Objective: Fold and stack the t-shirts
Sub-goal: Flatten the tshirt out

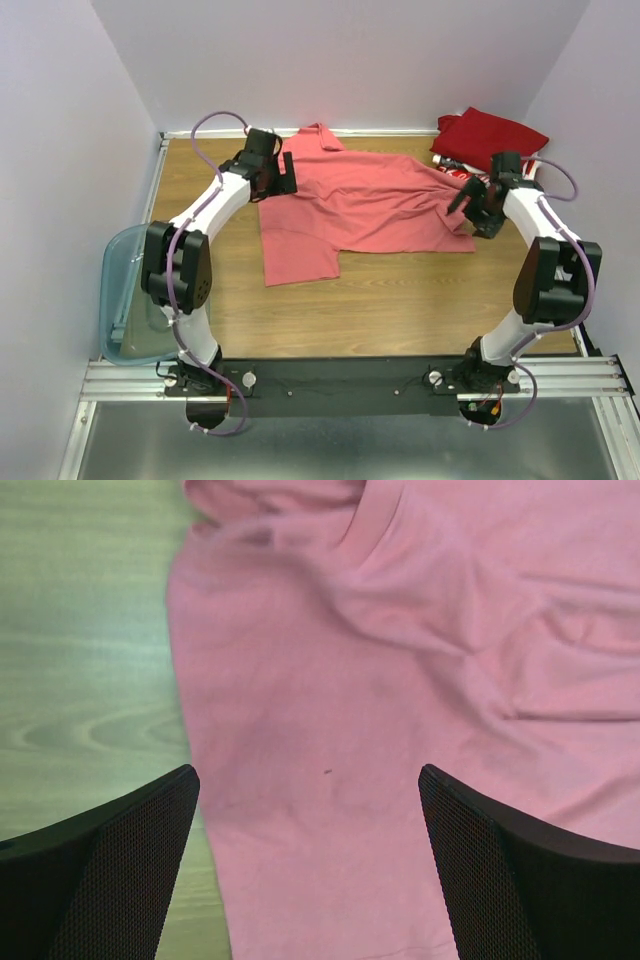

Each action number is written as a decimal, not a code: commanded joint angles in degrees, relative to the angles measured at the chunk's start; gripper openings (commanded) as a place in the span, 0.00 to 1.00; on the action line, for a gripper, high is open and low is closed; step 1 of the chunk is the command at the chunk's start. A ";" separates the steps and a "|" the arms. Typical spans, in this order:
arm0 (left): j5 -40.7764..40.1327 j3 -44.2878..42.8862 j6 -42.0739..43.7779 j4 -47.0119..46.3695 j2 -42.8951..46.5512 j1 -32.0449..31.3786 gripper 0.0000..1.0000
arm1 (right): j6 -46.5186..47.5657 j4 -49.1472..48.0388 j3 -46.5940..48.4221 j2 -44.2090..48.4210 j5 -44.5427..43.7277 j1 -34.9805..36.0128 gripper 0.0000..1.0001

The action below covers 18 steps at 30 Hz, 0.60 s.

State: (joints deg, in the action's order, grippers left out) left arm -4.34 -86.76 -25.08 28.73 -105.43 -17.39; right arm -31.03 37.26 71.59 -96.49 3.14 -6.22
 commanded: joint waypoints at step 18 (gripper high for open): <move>-2.60 22.69 -4.45 -3.94 13.93 -1.95 0.98 | 3.43 -0.87 -8.75 0.77 -6.56 -7.93 0.55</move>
State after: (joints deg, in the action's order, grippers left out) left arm -4.64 -65.04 -28.69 25.80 -93.62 -19.00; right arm -27.68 37.67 64.05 -94.52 -1.76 -13.63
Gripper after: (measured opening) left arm 0.984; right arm 0.562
